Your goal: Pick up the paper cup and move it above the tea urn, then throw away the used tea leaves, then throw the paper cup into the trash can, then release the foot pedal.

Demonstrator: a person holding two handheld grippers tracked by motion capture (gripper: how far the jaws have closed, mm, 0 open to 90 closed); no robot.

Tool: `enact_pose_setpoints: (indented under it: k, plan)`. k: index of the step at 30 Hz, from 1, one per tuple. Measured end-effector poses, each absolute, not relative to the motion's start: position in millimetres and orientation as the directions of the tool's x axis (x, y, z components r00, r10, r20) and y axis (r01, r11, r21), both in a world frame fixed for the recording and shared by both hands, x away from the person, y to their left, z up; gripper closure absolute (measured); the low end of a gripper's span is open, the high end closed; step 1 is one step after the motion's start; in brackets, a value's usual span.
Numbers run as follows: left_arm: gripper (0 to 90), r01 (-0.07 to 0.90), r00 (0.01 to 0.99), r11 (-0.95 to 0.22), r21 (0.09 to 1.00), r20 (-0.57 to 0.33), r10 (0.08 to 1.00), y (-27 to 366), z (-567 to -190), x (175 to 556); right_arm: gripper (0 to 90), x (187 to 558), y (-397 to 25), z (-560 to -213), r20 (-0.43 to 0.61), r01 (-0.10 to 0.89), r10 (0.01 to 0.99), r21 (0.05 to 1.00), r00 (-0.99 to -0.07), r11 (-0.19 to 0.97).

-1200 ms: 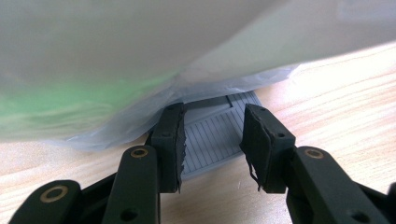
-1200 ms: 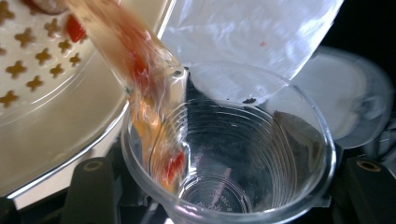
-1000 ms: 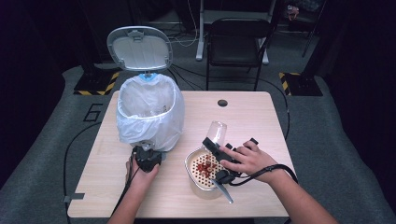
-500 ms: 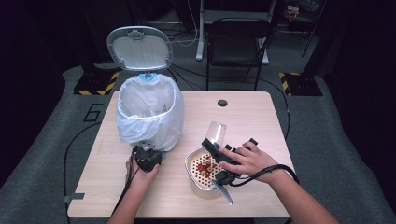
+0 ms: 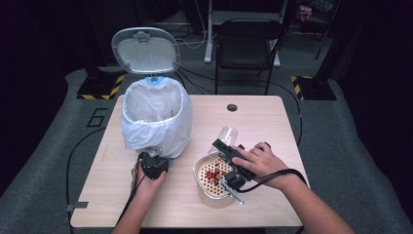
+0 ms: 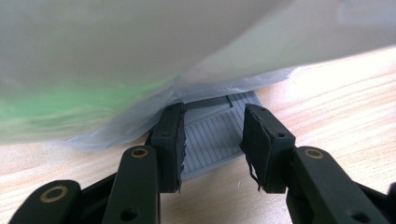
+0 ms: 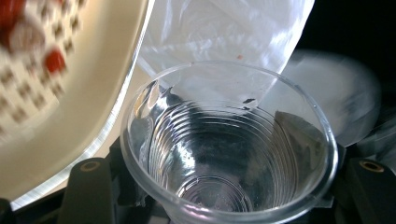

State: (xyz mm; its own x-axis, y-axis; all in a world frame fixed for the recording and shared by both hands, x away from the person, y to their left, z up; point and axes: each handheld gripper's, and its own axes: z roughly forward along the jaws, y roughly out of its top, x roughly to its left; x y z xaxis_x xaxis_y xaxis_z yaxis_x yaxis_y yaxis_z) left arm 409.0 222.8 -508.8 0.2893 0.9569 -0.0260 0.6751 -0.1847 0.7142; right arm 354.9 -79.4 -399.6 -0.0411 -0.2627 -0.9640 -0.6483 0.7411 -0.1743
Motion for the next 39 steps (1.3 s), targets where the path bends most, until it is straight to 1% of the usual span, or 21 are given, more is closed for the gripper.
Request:
enact_pose_setpoints:
  k: [1, 3, 4, 5, 6, 7, 8, 10, 11, 13, 14, 15, 18, 20, 21, 23, 26, 30, 33, 35, 39]
  plan:
    - [59.0, 0.674, 0.297, -0.187, 0.715, -0.031, 0.954, 222.9, -508.9, 409.2, 32.2, 354.9, -79.4, -399.6, -0.964, -0.648, -0.263, -0.174, -0.041, 0.741]
    - [58.9, 0.680, 0.287, -0.178, 0.711, -0.035, 0.957, 222.6, -508.6, 408.0, 32.3, 359.7, -80.2, -390.2, -0.965, -0.642, -0.176, -0.010, -0.195, 0.767]
    - [59.0, 0.679, 0.285, -0.176, 0.713, -0.035, 0.958, 222.4, -508.7, 408.0, 32.4, 362.0, -80.1, -386.8, -0.957, -0.639, -0.169, 0.022, -0.235, 0.769]
    - [58.9, 0.679, 0.284, -0.177, 0.713, -0.033, 0.958, 222.4, -508.8, 408.2, 32.5, 365.1, -80.4, -383.9, -0.951, -0.630, -0.131, 0.080, -0.282, 0.773]
    - [58.9, 0.676, 0.304, -0.197, 0.710, -0.025, 0.952, 223.6, -508.6, 409.0, 32.4, 368.7, -80.4, -380.8, -0.935, -0.610, -0.101, 0.137, -0.340, 0.781]
    - [59.0, 0.675, 0.285, -0.175, 0.716, -0.034, 0.958, 222.2, -509.2, 408.8, 32.4, 372.6, -80.4, -377.2, -0.919, -0.593, -0.072, 0.190, -0.389, 0.782]
    - [59.0, 0.679, 0.282, -0.178, 0.712, -0.029, 0.959, 222.5, -508.8, 408.1, 32.4, 376.8, -80.3, -375.1, -0.893, -0.569, -0.054, 0.238, -0.447, 0.788]
    - [58.9, 0.678, 0.282, -0.177, 0.713, -0.029, 0.959, 222.6, -508.9, 408.0, 32.3, 384.0, -80.3, -371.5, -0.860, -0.532, -0.012, 0.304, -0.510, 0.790]
    - [58.9, 0.680, 0.288, -0.188, 0.709, -0.022, 0.957, 223.3, -508.6, 407.9, 32.4, 388.5, -80.1, -369.5, -0.821, -0.491, 0.022, 0.363, -0.571, 0.792]
    - [58.9, 0.680, 0.288, -0.188, 0.708, -0.023, 0.957, 223.3, -508.5, 407.7, 32.4, 394.6, -79.9, -366.4, -0.780, -0.446, 0.070, 0.425, -0.621, 0.788]
    - [59.0, 0.681, 0.290, -0.189, 0.708, -0.023, 0.957, 223.4, -508.4, 407.8, 32.5, 401.2, -79.3, -361.2, -0.727, -0.396, 0.116, 0.493, -0.677, 0.775]
    - [58.9, 0.681, 0.290, -0.189, 0.708, -0.023, 0.957, 223.4, -508.4, 407.8, 32.5, 401.2, -79.3, -361.2, -0.727, -0.396, 0.116, 0.493, -0.677, 0.775]
    - [59.0, 0.680, 0.289, -0.188, 0.709, -0.023, 0.957, 223.4, -508.5, 407.6, 32.8, 408.9, -78.4, -350.9, -0.667, -0.345, 0.162, 0.560, -0.727, 0.754]
    - [59.0, 0.681, 0.289, -0.188, 0.708, -0.023, 0.957, 223.2, -508.5, 407.6, 33.1, 418.7, -76.6, -338.2, -0.586, -0.269, 0.215, 0.627, -0.781, 0.731]
    - [59.0, 0.681, 0.289, -0.188, 0.708, -0.023, 0.957, 223.2, -508.5, 407.6, 33.1, 418.7, -76.6, -338.2, -0.586, -0.269, 0.215, 0.627, -0.781, 0.731]
    - [59.0, 0.681, 0.290, -0.189, 0.708, -0.024, 0.957, 223.3, -508.4, 407.6, 33.4, 424.1, -74.9, -330.4, -0.549, -0.236, 0.242, 0.658, -0.800, 0.715]
    - [59.0, 0.676, 0.296, -0.193, 0.711, -0.023, 0.955, 223.5, -508.7, 408.0, 33.6, 432.4, -71.9, -317.0, -0.480, -0.186, 0.254, 0.693, -0.840, 0.696]
    - [59.0, 0.683, 0.288, -0.187, 0.707, -0.026, 0.957, 223.2, -508.4, 407.2, 33.7, 444.5, -66.9, -296.8, -0.409, -0.123, 0.300, 0.743, -0.862, 0.658]
    - [59.0, 0.679, 0.296, -0.192, 0.709, -0.025, 0.955, 223.4, -508.5, 407.7, 33.7, 455.4, -61.3, -280.1, -0.319, -0.050, 0.335, 0.786, -0.886, 0.616]
    - [58.9, 0.678, 0.281, -0.171, 0.715, -0.037, 0.959, 222.1, -508.9, 407.6, 33.7, 460.6, -57.0, -271.7, -0.284, -0.021, 0.349, 0.802, -0.893, 0.597]
    - [59.0, 0.671, 0.298, -0.183, 0.719, -0.035, 0.954, 222.9, -509.4, 408.6, 33.2, 469.1, -46.9, -258.1, -0.250, 0.006, 0.374, 0.824, -0.893, 0.567]
